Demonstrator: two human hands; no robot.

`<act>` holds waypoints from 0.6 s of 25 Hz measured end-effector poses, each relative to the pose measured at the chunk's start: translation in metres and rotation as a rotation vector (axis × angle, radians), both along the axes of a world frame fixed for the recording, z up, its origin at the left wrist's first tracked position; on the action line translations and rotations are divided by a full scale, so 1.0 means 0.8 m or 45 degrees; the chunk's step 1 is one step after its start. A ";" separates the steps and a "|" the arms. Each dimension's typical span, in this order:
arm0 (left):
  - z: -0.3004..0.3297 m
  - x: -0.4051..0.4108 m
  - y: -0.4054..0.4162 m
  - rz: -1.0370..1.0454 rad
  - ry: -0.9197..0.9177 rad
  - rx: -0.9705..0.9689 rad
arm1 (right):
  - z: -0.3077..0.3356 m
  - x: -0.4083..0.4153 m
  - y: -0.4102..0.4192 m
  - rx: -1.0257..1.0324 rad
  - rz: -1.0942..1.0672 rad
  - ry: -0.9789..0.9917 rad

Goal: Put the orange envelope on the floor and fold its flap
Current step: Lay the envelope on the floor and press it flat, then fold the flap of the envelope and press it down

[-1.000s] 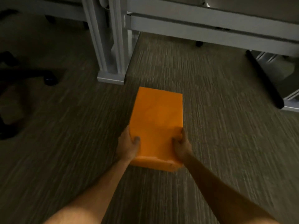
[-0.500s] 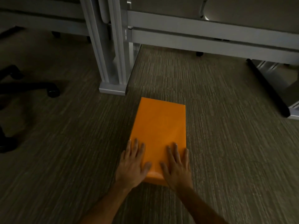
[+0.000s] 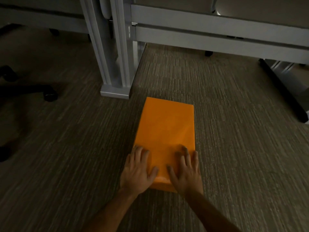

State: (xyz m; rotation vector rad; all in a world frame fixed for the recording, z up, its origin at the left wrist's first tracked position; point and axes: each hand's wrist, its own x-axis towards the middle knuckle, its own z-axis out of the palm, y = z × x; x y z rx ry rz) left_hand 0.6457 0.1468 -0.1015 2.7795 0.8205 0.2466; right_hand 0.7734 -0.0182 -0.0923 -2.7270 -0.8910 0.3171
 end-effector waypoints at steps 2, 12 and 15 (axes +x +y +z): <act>0.002 0.020 0.017 0.021 -0.040 0.038 | 0.000 0.021 0.018 0.011 -0.002 -0.007; -0.006 0.138 0.135 0.074 -0.156 0.119 | -0.008 0.149 0.144 0.069 0.010 -0.061; -0.010 0.170 0.166 0.086 -0.211 0.142 | -0.005 0.181 0.176 0.129 0.041 -0.062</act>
